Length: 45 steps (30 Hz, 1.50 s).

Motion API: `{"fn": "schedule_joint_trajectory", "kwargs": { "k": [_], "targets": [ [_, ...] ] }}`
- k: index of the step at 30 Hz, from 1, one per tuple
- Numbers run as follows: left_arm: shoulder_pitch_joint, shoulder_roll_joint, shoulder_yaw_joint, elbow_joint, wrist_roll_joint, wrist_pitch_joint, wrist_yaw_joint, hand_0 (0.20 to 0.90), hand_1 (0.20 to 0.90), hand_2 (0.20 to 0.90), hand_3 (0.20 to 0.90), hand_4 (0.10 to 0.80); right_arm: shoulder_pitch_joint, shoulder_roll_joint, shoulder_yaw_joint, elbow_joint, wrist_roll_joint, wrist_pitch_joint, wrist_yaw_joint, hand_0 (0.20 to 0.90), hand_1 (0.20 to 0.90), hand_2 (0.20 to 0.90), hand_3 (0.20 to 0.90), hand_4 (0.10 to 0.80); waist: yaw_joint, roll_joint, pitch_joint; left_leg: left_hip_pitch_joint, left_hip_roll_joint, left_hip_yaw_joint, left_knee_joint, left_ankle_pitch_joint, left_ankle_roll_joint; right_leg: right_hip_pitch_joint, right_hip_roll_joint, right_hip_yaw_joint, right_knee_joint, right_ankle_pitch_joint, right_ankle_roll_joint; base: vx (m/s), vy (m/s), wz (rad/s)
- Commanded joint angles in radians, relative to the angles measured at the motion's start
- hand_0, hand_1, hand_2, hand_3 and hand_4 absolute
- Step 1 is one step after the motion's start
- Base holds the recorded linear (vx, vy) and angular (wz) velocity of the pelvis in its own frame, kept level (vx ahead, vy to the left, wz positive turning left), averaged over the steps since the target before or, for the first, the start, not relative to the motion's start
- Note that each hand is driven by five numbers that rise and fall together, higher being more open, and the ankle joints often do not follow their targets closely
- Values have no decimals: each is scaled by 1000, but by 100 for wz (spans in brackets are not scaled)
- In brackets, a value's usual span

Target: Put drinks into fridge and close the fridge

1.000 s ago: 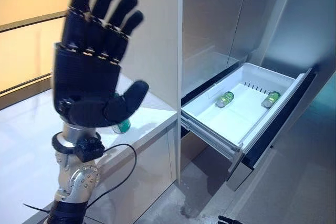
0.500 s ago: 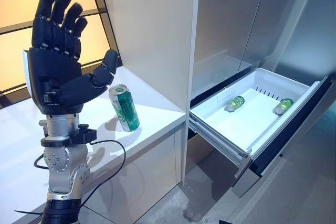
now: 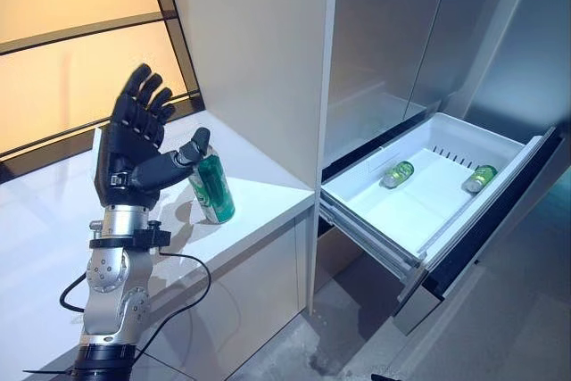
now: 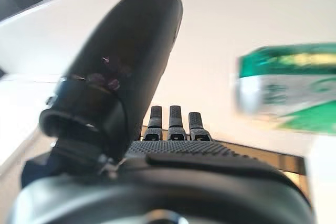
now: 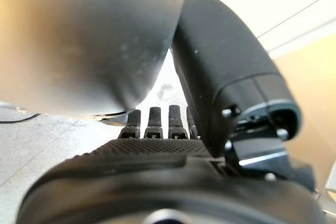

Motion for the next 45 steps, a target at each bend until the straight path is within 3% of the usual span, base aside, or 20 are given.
{"fn": "schedule_joint_trajectory", "kwargs": {
  "k": [1,8,27,45],
  "targets": [
    [-77,56,61,-26,-30,-7,-56,900,900,900,900,800,-57,2,8,14,-18,0,10,900,900,900,900,800,-17,-2,9,11,-37,8,31,-94,17,-12,51,30,118,-135,3,0,0,0],
    [-85,83,59,-5,-38,57,-74,900,900,900,900,800,-58,-4,1,9,-15,3,10,900,900,900,900,800,-22,5,11,11,-36,16,36,-97,19,-14,51,36,118,-134,6,0,0,0],
    [-98,125,50,39,45,122,-62,900,900,900,900,800,-57,-8,-8,9,7,5,6,900,900,900,900,800,-36,14,9,9,-39,31,40,-100,23,-21,48,51,114,-127,13,0,1,-2],
    [-135,128,45,33,15,127,-37,900,900,900,900,800,-46,-2,-8,4,15,-1,-1,900,900,900,900,800,-54,17,3,11,-39,46,31,-100,25,-29,49,68,110,-120,20,-1,0,-2]
  ]
}}
